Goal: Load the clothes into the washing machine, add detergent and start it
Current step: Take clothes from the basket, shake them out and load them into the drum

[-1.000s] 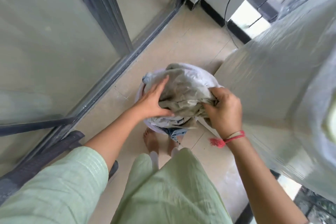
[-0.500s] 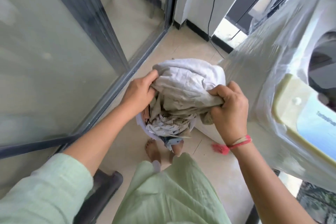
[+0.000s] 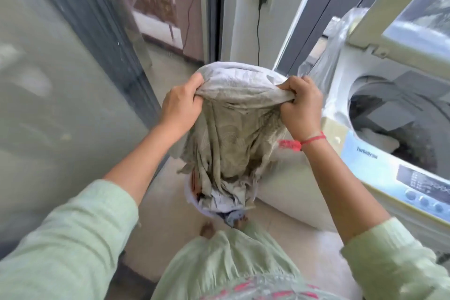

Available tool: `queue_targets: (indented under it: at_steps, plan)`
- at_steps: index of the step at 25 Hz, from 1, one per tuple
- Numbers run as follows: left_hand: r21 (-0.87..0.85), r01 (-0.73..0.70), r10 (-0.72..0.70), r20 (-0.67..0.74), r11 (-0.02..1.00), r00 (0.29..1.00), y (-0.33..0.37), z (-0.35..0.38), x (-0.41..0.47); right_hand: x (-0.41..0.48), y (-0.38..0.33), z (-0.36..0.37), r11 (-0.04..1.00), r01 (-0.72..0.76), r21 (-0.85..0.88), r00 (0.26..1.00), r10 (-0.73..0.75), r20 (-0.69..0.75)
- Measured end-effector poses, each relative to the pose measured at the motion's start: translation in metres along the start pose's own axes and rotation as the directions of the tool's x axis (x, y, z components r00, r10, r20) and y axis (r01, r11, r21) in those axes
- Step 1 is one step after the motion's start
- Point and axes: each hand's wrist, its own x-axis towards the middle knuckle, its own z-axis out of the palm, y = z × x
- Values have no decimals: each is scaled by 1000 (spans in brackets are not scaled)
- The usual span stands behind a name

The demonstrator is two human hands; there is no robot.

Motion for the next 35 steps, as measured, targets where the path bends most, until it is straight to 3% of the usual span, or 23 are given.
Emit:
queue_targets:
  at_steps: [3,6,8,9,10,11,12,14,16,17,18,19,21,23,24,26,27,28,29,30,31,33,35]
  plan:
    - [18,-154,155,-181,988,971,31,-35,21,21,-30,-45,984,149,98,964,-122,-237]
    - [-124,-267,203,-376,956,904,66,-66,30,26,-42,-68,959,247,140,873,-157,-462]
    - [-249,-291,196,-346,924,918,66,-60,21,17,-16,-46,932,64,358,973,22,-229]
    - [-298,-293,206,-289,909,935,62,-53,14,8,-8,-31,830,-161,534,983,185,8]
    - [-377,-253,192,-191,891,963,53,-44,7,0,-4,-20,685,-366,630,930,290,225]
    - [-508,-141,132,-54,850,990,45,-37,1,-4,-1,-14,634,-440,636,898,312,310]
    - [-657,52,27,109,752,994,37,-34,-4,-2,-2,-12,693,-407,594,913,298,279]
    - [-768,398,-77,419,503,905,19,-30,-15,14,-25,-28,893,-180,412,983,151,103]
    - [-665,546,-28,621,510,783,1,-30,-28,31,-63,-60,975,221,33,968,-223,112]
    - [-594,552,12,687,585,727,2,-32,-31,38,-79,-72,902,376,-213,922,-340,187]
    - [-537,535,26,721,652,692,5,-36,-30,44,-93,-84,812,448,-375,891,-372,259]
    - [-512,488,9,697,707,717,11,-42,-24,49,-107,-96,763,471,-442,878,-360,315]
    - [-500,344,-13,553,795,833,30,-64,-4,61,-125,-116,721,499,-481,860,-343,378]
    - [-571,170,55,355,803,933,40,-92,21,81,-129,-140,746,457,-484,889,-366,275]
    - [-661,109,85,254,742,963,43,-104,32,89,-126,-147,792,410,-452,908,-399,126]
    - [-755,-41,80,16,654,997,42,-116,53,92,-108,-139,904,363,-225,902,-402,-157]
    - [-728,-100,64,-77,678,995,43,-119,62,88,-96,-122,948,315,-46,935,-319,-153]
    - [-690,-130,40,-145,712,989,47,-122,70,79,-82,-97,973,188,135,981,-193,17]
    - [-628,-138,28,-182,766,983,52,-122,75,66,-70,-74,963,9,271,958,-87,275]
    - [-526,-163,66,-198,835,978,56,-121,79,54,-59,-52,923,-152,355,877,-40,478]
    - [-393,-208,150,-174,896,973,61,-122,80,46,-54,-35,893,-204,402,825,-65,562]
    - [-154,-327,325,-43,932,945,72,-123,79,43,-57,-19,887,-92,452,839,-176,516]
    - [41,-430,429,38,902,902,82,-126,81,46,-70,-17,909,97,405,906,-249,342]
